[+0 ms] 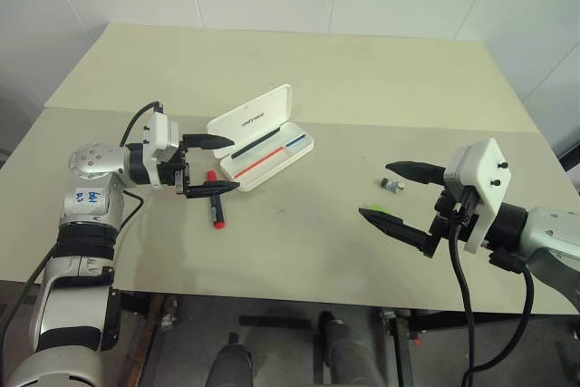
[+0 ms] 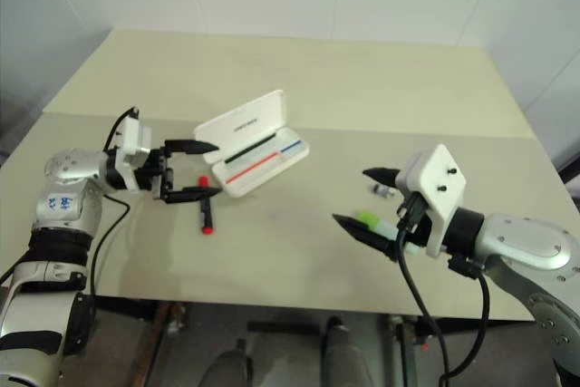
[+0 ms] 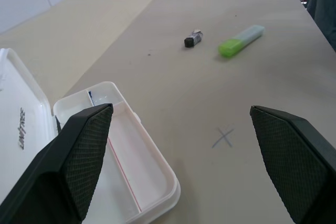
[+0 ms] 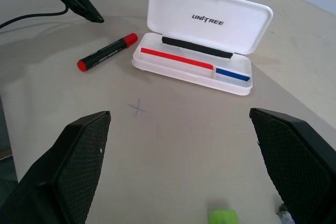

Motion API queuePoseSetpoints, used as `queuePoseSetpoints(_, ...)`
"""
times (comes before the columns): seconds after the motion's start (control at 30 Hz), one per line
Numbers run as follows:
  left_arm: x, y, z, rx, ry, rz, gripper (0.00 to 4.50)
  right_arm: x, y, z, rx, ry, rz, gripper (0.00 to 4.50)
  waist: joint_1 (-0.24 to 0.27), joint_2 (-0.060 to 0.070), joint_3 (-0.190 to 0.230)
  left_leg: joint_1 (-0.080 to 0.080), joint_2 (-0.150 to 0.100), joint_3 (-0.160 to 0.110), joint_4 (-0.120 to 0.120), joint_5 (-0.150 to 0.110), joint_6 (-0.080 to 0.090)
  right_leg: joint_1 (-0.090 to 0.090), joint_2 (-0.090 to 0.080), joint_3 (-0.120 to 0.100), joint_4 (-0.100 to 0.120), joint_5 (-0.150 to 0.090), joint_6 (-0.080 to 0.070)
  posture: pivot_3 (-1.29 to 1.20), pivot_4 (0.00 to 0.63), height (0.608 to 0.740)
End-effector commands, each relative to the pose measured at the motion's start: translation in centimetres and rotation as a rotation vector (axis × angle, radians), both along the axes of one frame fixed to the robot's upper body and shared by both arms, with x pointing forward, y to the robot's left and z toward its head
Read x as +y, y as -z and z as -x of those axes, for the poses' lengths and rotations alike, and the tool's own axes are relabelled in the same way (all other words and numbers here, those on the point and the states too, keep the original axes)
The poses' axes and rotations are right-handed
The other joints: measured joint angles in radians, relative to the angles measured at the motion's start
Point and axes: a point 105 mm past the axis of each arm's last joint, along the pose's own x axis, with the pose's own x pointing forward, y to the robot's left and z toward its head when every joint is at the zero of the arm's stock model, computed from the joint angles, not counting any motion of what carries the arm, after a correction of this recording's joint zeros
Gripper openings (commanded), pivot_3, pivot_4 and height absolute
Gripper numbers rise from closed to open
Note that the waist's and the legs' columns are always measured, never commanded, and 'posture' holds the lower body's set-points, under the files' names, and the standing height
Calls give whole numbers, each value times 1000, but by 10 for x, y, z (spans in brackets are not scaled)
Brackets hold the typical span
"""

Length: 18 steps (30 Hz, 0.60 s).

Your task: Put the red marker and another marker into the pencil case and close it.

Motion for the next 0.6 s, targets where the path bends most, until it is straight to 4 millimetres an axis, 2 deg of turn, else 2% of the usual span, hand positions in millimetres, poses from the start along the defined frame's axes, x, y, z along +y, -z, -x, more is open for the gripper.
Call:
queuePoseSetpoints(0.03, 0, -14, -2, -52, -3, 4, 4459, 6, -8, 1, -55, -8, -28, 4500, 0, 0, 0, 0, 0, 0, 0, 0, 0, 0, 0, 0, 0, 0, 0, 0, 150, 740)
queuePoseSetpoints(0.3, -7, -10, 0, -59, 6, 22, 4459, 16, -8, -2, -60, -23, -49, 4500, 2, 0, 0, 0, 0, 0, 0, 0, 0, 0, 0, 0, 0, 0, 0, 0, 150, 740)
queuePoseSetpoints(0.47, -6, 3, 2, -41, -22, 24, 4459, 29, -7, -8, -55, -58, -71, 4500, -1, 0, 0, 0, 0, 0, 0, -1, 1, 0, 0, 0, 3, 0, 0, 0, 150, 740)
queuePoseSetpoints(0.6, -16, 20, 11, -20, -28, -17, 4459, 27, -2, -5, -32, -80, -51, 4500, 1, 0, 0, 1, 0, 0, 0, -1, 1, 0, 0, 0, 5, 0, 0, 0, 150, 740)
